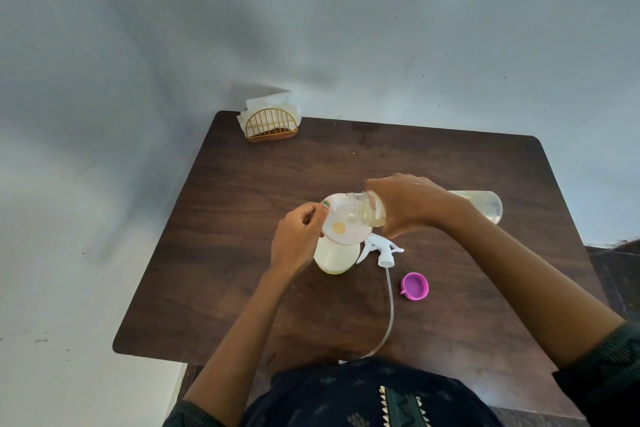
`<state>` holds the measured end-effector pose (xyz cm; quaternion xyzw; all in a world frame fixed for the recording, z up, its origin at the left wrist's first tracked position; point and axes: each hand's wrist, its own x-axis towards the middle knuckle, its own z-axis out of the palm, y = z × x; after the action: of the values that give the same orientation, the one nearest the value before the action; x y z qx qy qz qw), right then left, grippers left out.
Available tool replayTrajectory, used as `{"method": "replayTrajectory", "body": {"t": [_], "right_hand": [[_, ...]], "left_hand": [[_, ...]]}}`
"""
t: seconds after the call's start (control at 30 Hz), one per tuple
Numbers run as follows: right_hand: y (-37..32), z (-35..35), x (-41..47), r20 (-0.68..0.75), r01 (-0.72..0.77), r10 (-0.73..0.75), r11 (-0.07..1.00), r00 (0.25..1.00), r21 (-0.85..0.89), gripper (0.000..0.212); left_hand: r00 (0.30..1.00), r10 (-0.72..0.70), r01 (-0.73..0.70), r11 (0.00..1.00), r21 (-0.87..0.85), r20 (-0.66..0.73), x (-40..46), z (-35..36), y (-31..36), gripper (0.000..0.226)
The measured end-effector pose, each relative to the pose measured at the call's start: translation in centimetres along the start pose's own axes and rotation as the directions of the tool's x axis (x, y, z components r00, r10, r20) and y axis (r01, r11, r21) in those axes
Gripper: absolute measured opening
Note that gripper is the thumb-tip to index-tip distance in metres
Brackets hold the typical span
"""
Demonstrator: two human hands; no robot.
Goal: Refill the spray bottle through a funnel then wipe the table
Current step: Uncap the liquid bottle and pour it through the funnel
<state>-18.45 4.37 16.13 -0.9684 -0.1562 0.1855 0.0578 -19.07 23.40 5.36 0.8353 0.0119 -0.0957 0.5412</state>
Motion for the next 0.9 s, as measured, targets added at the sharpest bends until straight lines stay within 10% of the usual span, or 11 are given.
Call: {"method": "replayTrajectory", "body": {"t": [0.9], "right_hand": [[-0.21, -0.21, -0.08, 0.007, -0.010, 0.011, 1.000, 1.000, -0.008, 0.047]], "left_hand": [[1.000, -0.002, 0.002, 1.000, -0.006, 0.001, -0.14, -0.06, 0.25, 0.041]]}}
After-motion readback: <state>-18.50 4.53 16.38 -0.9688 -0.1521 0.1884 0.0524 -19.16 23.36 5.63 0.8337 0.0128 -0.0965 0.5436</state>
